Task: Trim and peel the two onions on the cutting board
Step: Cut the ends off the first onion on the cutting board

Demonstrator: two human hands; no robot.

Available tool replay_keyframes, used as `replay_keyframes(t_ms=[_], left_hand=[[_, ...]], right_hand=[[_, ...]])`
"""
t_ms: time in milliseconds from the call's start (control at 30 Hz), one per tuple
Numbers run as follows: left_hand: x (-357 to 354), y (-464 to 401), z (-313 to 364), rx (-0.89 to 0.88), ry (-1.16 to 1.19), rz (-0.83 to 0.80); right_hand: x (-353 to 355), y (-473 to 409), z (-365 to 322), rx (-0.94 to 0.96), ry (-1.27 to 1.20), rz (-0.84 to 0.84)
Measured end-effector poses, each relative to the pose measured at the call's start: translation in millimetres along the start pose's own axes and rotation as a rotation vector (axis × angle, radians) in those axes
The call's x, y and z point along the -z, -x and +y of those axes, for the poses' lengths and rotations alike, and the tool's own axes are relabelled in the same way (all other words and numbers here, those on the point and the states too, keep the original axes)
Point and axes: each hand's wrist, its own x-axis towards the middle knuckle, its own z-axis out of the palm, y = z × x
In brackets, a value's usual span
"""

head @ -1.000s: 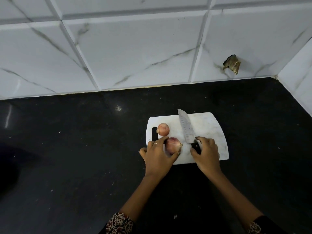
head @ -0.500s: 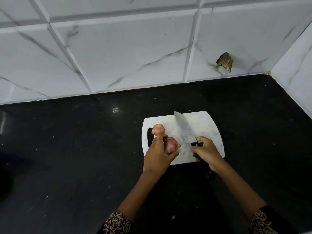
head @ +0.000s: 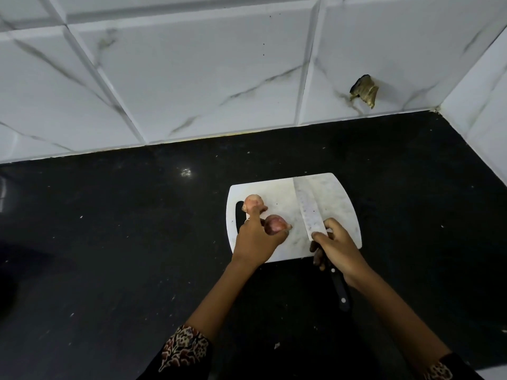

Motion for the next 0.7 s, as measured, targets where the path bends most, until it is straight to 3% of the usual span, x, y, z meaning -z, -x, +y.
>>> replay_keyframes(t_ms=[267,700], left_hand=[[-11.2,-8.3,5.4,0.019,0.082,0.056],[-15.7,-13.5,7.5,-0.034,0.058,0.107]], right_hand=[[-6.5,25.8,1.9,0.268,0.350,-0.019],[-10.4,30.2,7.7,0.233,0.538,-0.031]])
